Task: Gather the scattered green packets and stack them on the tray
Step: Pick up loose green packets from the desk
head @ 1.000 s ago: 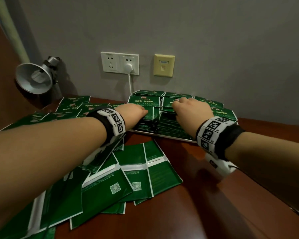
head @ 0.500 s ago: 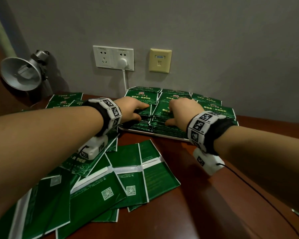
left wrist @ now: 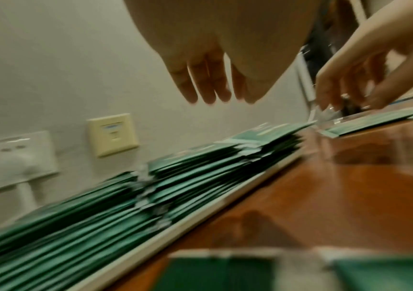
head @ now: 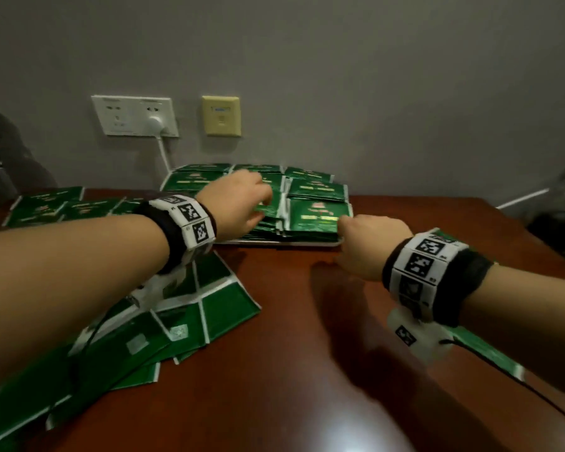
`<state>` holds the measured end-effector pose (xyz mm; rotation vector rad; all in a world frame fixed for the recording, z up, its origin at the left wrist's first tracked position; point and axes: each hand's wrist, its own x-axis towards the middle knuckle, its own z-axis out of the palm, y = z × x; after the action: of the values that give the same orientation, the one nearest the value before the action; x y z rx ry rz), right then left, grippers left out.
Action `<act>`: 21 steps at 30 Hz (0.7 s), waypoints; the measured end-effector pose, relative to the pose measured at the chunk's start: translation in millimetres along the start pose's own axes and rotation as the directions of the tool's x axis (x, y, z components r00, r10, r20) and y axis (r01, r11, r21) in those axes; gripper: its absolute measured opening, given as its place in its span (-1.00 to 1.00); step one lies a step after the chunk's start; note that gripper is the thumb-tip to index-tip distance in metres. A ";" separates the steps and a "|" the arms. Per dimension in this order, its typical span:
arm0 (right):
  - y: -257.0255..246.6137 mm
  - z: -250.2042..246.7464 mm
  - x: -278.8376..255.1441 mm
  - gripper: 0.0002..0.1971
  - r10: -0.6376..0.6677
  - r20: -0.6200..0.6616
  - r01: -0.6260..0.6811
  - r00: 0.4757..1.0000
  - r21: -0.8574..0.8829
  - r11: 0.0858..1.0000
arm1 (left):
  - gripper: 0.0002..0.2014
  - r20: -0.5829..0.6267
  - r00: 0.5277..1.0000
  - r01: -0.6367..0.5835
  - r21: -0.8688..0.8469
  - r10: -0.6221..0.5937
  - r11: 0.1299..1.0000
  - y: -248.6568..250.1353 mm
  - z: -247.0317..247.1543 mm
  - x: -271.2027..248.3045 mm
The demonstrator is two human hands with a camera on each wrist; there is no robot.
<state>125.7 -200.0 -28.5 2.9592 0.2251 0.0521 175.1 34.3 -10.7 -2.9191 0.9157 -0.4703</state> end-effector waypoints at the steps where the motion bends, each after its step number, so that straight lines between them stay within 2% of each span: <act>1: 23.4 5.3 -12.2 -0.70 0.052 0.055 -0.052 0.997 -0.010 0.999 | -0.80 0.074 0.997 -0.031 -0.035 0.034 0.999 22.5 2.1 5.1; 4: 90.0 17.4 -54.5 -0.47 0.208 0.217 -0.192 0.954 -0.089 0.977 | -0.67 0.307 0.947 -0.051 -0.137 0.092 0.989 93.2 17.2 19.0; 6: 124.3 27.9 -82.7 -0.33 0.282 0.316 -0.247 0.906 -0.147 0.958 | -0.48 0.375 0.915 -0.071 -0.214 0.149 0.974 138.5 30.3 24.8; 9: 153.4 54.7 -116.4 -0.28 0.282 0.428 -0.258 0.858 -0.116 0.959 | -0.29 0.475 0.853 -0.095 -0.266 0.216 0.959 200.6 42.5 28.2; 13: 164.5 77.6 -135.6 -0.17 0.250 0.443 -0.255 0.861 -0.051 0.966 | -0.19 0.637 0.769 0.004 -0.100 0.061 0.995 255.2 47.7 32.7; 15: 165.3 77.7 -136.5 -0.16 0.226 0.453 -0.228 0.862 -0.052 0.972 | -0.19 0.647 0.763 0.052 -0.071 0.006 0.996 262.4 48.3 36.7; 21: 165.9 76.6 -133.4 -0.15 0.225 0.495 -0.205 0.839 -0.096 0.974 | -0.20 0.641 0.767 0.122 -0.089 -0.037 0.989 270.1 42.4 33.1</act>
<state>22.0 -394.9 -77.8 2.8158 -0.1807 -0.6736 64.8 -209.0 -78.1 -2.8812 0.7253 0.5899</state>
